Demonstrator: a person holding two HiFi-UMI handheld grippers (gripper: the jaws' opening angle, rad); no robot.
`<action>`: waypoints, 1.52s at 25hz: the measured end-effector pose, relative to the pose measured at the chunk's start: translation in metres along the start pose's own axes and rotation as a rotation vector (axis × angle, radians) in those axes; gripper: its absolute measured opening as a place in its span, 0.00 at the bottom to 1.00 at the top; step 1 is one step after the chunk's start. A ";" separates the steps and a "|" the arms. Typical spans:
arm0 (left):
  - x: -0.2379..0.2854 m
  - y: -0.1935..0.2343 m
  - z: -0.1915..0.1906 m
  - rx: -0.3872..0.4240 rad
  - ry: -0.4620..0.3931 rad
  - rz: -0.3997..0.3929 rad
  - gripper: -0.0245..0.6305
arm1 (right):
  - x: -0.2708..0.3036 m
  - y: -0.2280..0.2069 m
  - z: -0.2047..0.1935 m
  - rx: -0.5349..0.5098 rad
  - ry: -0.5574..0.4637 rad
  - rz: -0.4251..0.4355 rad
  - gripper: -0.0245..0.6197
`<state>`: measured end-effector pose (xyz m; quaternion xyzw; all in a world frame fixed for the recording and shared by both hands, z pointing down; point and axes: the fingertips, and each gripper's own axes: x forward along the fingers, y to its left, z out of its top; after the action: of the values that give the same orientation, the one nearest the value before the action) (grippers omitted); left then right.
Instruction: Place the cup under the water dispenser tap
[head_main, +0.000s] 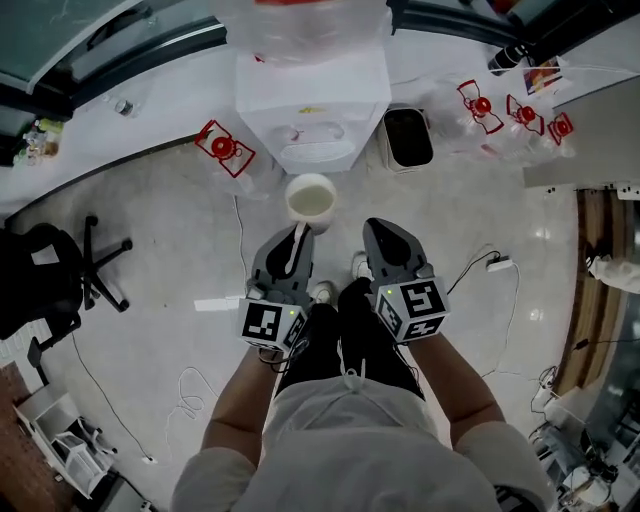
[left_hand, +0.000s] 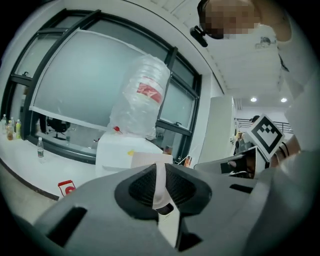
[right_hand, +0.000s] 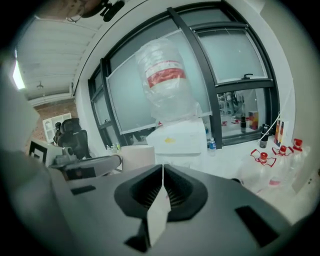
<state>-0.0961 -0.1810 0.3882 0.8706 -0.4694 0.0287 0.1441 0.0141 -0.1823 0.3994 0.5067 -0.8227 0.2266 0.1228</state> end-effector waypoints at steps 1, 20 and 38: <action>0.010 0.002 -0.007 0.007 -0.005 0.004 0.12 | 0.010 -0.008 -0.005 0.004 0.010 0.005 0.08; 0.158 0.090 -0.197 -0.072 -0.005 0.133 0.12 | 0.167 -0.088 -0.126 -0.021 0.135 0.132 0.08; 0.221 0.103 -0.259 0.005 -0.080 0.084 0.12 | 0.202 -0.134 -0.211 0.025 0.186 0.088 0.08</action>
<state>-0.0356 -0.3405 0.7002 0.8511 -0.5108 0.0010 0.1215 0.0357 -0.2862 0.7029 0.4484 -0.8262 0.2880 0.1825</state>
